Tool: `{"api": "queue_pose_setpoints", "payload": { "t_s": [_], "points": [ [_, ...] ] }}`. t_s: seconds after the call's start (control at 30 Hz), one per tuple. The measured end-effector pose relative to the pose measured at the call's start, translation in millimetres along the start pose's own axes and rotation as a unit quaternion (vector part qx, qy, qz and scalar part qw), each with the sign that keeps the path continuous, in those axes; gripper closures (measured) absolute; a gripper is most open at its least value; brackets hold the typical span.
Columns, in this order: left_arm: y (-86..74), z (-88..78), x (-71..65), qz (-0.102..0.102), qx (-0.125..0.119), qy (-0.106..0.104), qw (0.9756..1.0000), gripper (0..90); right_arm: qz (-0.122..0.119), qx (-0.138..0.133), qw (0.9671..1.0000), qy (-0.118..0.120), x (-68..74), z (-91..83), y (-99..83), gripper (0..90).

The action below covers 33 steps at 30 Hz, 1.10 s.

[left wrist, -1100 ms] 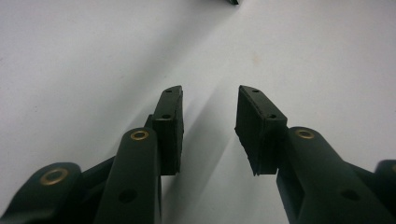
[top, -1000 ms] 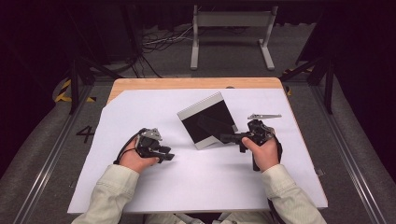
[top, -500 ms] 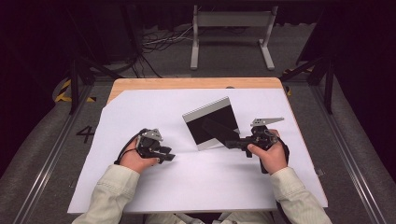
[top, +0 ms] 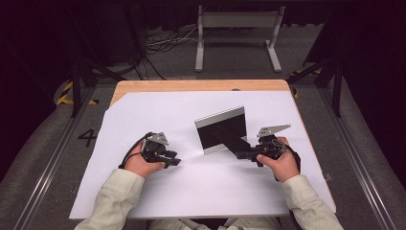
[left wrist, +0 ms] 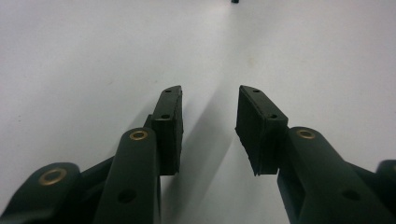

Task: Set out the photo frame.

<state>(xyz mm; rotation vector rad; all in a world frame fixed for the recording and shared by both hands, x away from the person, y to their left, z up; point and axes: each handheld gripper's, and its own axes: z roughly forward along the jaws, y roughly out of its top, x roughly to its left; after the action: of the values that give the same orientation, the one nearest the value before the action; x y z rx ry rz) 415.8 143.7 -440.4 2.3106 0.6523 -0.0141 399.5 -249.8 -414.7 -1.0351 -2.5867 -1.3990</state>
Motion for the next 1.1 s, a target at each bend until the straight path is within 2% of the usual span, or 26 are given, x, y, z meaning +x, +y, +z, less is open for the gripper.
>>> {"api": "queue_pose_setpoints", "payload": {
  "t_s": [0.17,0.37,0.57,0.87,1.1],
  "points": [
    [3.0,1.9,-0.6,0.006,0.002,-0.001,1.0,61.9,-0.018,0.021,0.9995,-0.014,0.9,0.6,-4.0,79.3],
    [6.4,4.7,-1.2,0.008,0.003,-0.005,0.9999,61.8,-0.024,0.036,0.9988,-0.023,1.4,-0.4,-8.1,78.9],
    [9.8,7.9,-1.4,0.014,0.004,-0.007,0.9999,61.8,-0.043,0.065,0.9963,-0.036,4.1,0.0,-11.9,79.1],
    [13.9,11.1,-1.9,0.019,0.007,-0.013,0.9997,61.4,-0.048,0.083,0.9944,-0.046,5.2,0.4,-15.9,77.9],
    [15.3,13.0,-2.2,0.019,0.007,-0.014,0.9997,60.7,-0.063,0.112,0.9898,-0.061,5.2,4.8,-20.7,77.9]
  ]
}}
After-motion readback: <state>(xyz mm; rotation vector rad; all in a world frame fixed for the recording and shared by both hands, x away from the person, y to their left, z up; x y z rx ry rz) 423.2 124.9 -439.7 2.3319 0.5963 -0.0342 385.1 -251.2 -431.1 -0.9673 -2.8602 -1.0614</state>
